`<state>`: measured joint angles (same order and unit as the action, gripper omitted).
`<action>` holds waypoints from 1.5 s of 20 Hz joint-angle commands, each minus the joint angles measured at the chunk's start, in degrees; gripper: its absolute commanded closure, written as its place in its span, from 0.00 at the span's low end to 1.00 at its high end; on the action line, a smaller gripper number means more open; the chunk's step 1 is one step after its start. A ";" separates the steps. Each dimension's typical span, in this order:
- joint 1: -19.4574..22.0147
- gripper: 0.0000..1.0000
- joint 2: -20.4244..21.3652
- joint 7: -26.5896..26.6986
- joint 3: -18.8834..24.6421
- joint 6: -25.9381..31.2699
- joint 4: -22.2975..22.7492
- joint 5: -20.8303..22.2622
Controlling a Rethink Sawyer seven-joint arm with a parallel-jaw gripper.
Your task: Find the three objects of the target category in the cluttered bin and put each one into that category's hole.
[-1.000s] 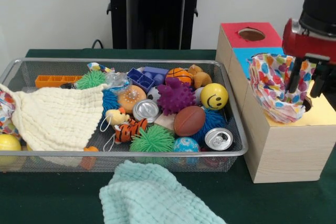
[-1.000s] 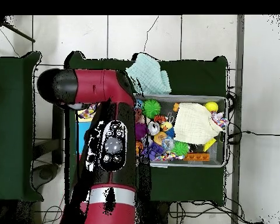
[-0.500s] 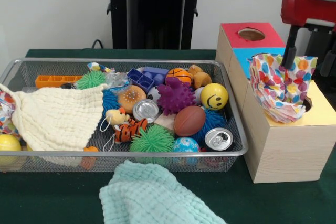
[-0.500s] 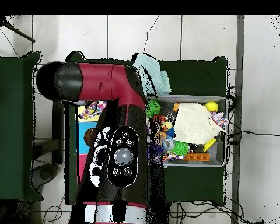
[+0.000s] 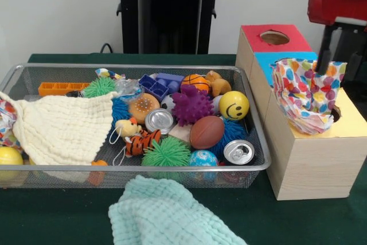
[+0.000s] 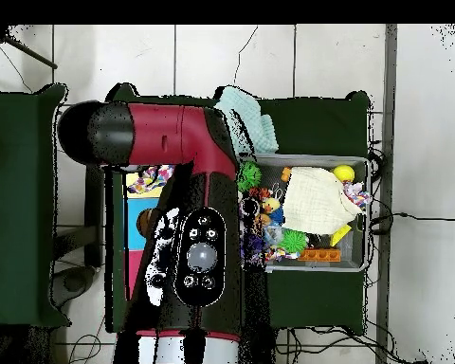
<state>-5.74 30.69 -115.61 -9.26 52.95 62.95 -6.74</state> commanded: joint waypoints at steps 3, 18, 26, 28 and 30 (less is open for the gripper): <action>1.65 1.00 -1.15 -1.81 5.31 -2.36 7.76 0.92; 2.38 1.00 1.04 -1.81 3.46 -5.60 10.84 2.56; 3.59 1.00 -0.12 4.29 5.60 -8.39 13.24 5.60; 3.37 1.00 -0.34 4.21 5.90 -9.84 13.93 6.32; 3.43 1.00 -0.33 3.31 6.18 -12.50 15.06 6.81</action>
<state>-3.69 32.03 -115.61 -8.33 44.82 67.87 -4.77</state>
